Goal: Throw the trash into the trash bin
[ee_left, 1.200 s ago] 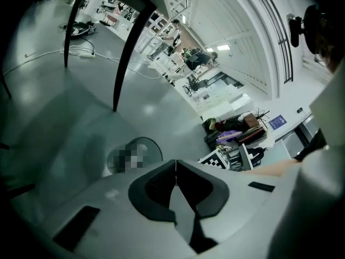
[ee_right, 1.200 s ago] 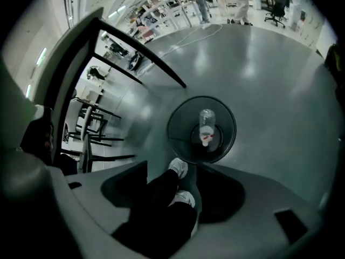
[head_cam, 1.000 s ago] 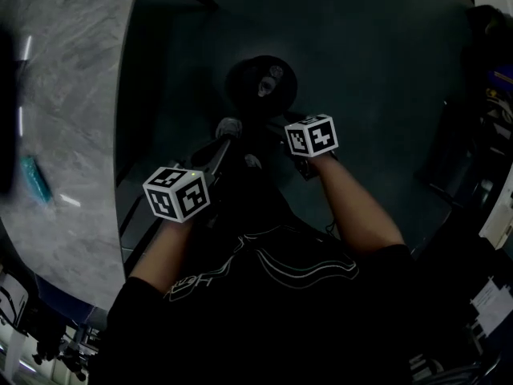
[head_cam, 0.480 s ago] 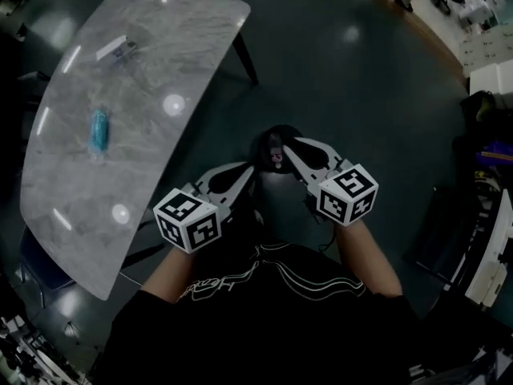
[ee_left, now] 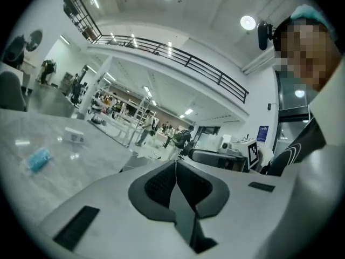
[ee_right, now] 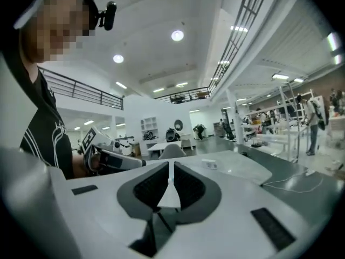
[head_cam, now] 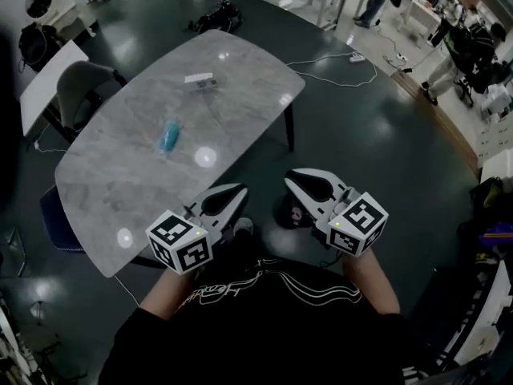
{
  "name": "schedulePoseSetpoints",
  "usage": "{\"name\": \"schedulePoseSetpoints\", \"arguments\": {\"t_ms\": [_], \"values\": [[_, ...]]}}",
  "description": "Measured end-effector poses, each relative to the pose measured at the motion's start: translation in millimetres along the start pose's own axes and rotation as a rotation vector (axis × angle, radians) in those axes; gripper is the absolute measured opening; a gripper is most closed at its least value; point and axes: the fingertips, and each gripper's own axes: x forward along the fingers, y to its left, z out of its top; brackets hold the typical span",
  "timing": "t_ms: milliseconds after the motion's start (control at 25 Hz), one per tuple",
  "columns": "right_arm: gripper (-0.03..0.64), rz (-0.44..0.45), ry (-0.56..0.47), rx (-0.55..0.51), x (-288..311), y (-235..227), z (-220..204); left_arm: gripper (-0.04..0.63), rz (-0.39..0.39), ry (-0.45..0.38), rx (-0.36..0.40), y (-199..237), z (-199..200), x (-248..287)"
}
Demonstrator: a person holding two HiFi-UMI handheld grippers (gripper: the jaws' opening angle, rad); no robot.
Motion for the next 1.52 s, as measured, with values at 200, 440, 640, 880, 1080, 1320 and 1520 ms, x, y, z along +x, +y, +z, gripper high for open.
{"name": "schedulePoseSetpoints", "arguments": {"t_ms": [200,440,640,880,1080,1320,1520], "values": [[0.057,0.178,-0.068,0.084,36.4,35.2,14.9,0.011,0.089,-0.035,0.001,21.1,2.1,-41.3],[0.057,0.261,0.008,0.08,110.0,48.6,-2.3,0.011,0.241,-0.036,-0.031,80.9,3.2,-83.2],[0.057,0.29,0.086,0.089,174.0,45.7,-21.9,0.011,0.324,-0.048,-0.048,140.9,20.8,-105.9],[0.058,0.275,0.167,0.121,232.2,24.1,-44.9,0.011,0.418,-0.044,-0.071,217.0,34.0,-117.2],[0.06,0.25,0.204,0.179,259.9,-2.7,-52.8,0.012,0.412,0.037,-0.091,266.0,31.7,-103.3],[0.074,0.211,0.232,0.234,290.5,-27.4,-64.4,0.162,0.455,0.131,-0.083,329.4,20.8,-89.9],[0.092,0.182,0.245,0.273,297.9,-46.4,-71.9,0.261,0.556,0.255,-0.068,380.8,-10.4,-79.9]]}}
